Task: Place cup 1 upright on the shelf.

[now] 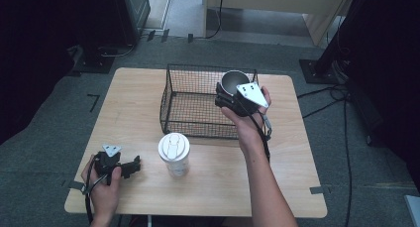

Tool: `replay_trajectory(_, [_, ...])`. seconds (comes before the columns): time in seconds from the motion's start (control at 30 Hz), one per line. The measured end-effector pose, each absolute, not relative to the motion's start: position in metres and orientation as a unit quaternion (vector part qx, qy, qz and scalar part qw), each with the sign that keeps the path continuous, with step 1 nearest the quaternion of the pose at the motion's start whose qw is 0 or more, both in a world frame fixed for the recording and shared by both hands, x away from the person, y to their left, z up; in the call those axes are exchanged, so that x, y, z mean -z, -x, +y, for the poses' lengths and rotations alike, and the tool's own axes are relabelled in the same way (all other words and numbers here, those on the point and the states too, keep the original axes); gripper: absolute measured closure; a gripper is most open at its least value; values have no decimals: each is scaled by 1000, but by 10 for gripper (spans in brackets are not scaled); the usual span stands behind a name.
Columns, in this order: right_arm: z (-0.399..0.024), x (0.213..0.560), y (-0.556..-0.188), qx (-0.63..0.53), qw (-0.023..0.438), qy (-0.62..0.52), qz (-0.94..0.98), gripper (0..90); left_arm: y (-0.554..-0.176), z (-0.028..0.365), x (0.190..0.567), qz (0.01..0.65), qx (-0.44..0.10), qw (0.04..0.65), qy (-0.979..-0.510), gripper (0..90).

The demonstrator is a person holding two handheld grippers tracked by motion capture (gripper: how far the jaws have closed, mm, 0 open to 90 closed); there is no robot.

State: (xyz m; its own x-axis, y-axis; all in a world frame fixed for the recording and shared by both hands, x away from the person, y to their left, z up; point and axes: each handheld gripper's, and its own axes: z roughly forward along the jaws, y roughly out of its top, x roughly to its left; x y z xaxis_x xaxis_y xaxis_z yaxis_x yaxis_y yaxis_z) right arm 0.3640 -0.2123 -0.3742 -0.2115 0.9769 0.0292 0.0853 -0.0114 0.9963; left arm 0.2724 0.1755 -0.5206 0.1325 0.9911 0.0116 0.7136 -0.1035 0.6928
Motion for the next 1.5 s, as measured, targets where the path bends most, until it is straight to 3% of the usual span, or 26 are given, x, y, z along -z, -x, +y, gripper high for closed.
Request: replay_trajectory(1.5, [-206,429,-449,-486,406,-528,566,68,-272,176,520,608,-250,277,-701,0])
